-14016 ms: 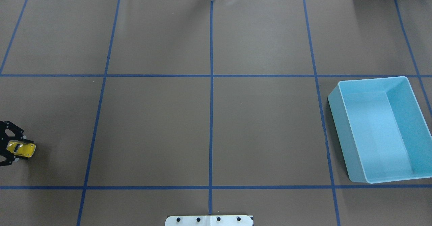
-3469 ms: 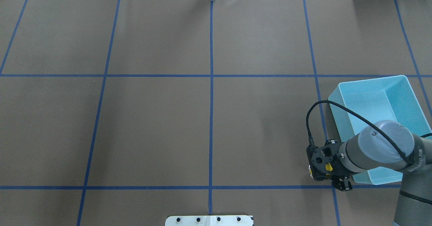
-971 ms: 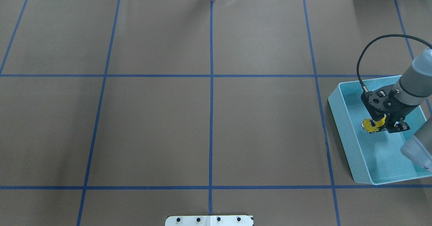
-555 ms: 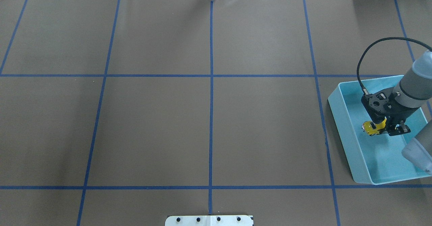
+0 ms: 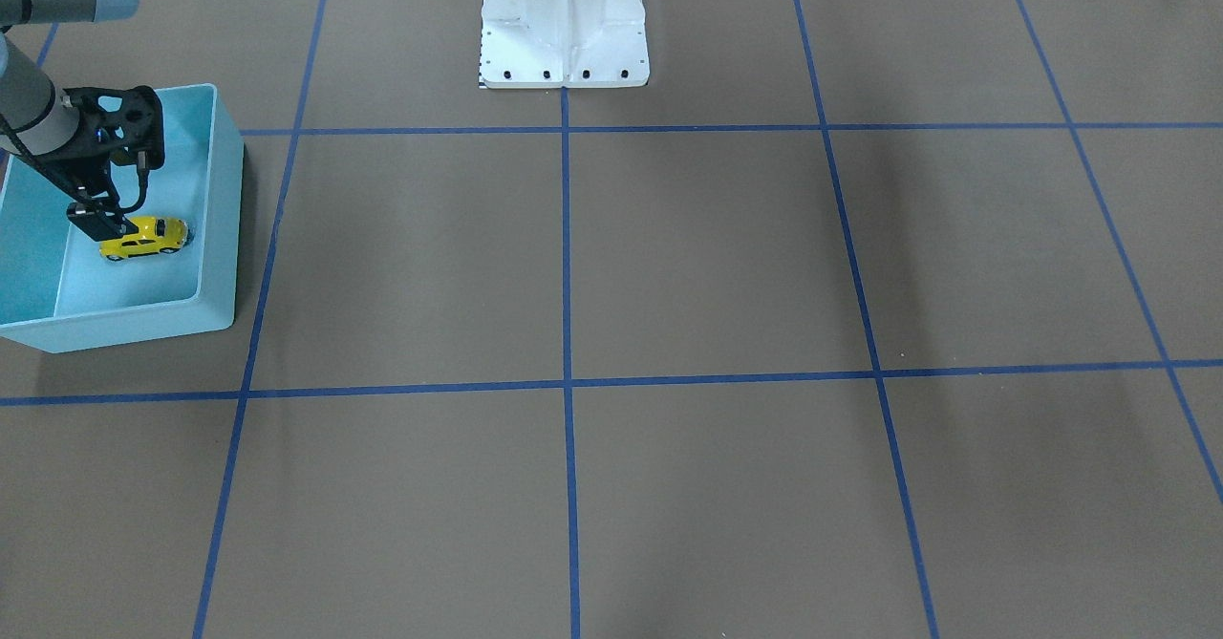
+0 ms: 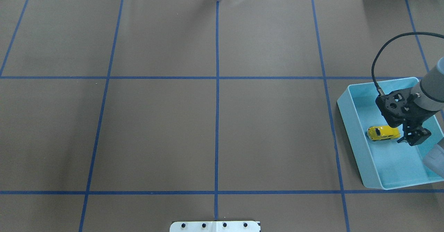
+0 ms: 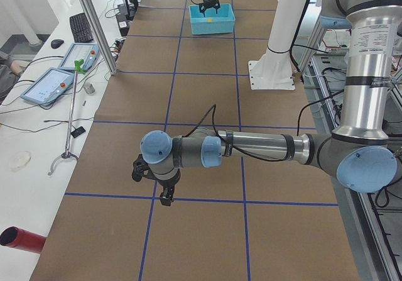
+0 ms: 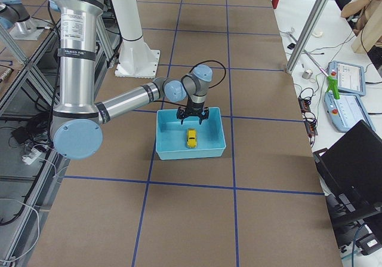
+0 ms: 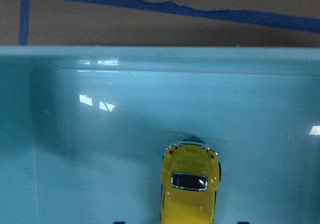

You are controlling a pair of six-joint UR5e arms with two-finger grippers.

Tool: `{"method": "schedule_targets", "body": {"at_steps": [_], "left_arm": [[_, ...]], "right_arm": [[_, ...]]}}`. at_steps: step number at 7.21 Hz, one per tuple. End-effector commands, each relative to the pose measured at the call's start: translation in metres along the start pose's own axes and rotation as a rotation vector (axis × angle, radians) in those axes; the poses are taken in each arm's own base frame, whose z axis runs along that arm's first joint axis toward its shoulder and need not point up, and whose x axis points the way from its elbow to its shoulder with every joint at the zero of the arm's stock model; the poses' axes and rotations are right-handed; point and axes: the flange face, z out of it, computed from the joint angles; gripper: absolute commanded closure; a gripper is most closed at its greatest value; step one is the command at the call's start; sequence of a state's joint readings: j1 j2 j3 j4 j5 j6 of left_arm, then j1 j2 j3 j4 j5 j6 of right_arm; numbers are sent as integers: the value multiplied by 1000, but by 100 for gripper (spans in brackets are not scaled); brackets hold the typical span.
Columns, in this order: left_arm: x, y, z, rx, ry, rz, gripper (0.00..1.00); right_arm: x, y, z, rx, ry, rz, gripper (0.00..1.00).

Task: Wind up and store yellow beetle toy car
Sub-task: 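Lower the car into the bin and open the right gripper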

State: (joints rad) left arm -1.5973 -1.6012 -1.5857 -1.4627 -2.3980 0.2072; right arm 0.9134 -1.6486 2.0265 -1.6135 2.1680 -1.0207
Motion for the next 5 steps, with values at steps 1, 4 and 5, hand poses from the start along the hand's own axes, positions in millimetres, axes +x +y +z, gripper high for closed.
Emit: {"method": "schedule_targets", "body": {"at_steps": [1,4,5], "left_arm": [[-11,-3,3,-28,-90,-5,0],[-15,-2,7,-41,-121,-7,0],[-15,-2,7,-40,-121,-6,0]], "right_arm": [[18,26,-62,33,17,148,0],[109,181,-111,66,67,635,0],[132,231,-126,101,71,838,0]]}}
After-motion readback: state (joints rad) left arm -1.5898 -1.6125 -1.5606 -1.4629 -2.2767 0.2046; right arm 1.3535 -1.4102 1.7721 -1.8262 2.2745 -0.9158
